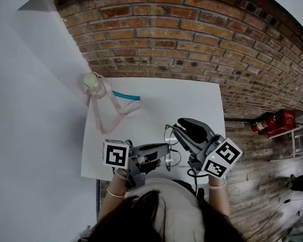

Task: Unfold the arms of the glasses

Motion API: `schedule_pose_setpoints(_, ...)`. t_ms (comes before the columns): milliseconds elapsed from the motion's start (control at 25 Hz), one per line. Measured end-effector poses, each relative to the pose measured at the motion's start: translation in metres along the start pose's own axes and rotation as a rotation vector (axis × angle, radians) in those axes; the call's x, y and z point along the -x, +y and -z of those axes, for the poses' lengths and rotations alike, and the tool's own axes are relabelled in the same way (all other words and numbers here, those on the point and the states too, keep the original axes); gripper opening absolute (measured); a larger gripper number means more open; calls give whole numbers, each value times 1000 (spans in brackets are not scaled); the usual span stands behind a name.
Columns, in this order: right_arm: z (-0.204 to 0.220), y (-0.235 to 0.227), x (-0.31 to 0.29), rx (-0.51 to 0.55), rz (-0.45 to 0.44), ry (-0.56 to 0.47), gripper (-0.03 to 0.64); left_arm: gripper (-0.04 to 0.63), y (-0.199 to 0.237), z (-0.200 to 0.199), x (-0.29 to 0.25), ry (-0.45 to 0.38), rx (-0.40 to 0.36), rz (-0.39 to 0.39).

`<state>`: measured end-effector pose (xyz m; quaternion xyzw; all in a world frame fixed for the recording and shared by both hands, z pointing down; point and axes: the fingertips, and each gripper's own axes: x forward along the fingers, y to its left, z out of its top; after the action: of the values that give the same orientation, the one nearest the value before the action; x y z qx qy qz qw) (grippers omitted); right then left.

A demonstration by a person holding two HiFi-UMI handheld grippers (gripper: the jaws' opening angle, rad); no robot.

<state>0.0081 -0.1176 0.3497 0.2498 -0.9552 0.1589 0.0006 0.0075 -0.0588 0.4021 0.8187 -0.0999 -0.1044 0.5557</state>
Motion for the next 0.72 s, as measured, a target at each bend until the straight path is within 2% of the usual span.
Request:
schedule_pose_setpoints(200, 3, -1, 1, -47, -25, 10, 103, 23, -3, 2, -1, 16, -16, 11)
schedule_pose_setpoints(520, 6, 2, 3, -166, -113, 19, 91, 23, -4, 6, -2, 37, -24, 23)
schedule_pose_setpoints(720, 7, 1, 3, -178, -121, 13, 74, 23, -2, 5, -2, 34, -13, 22)
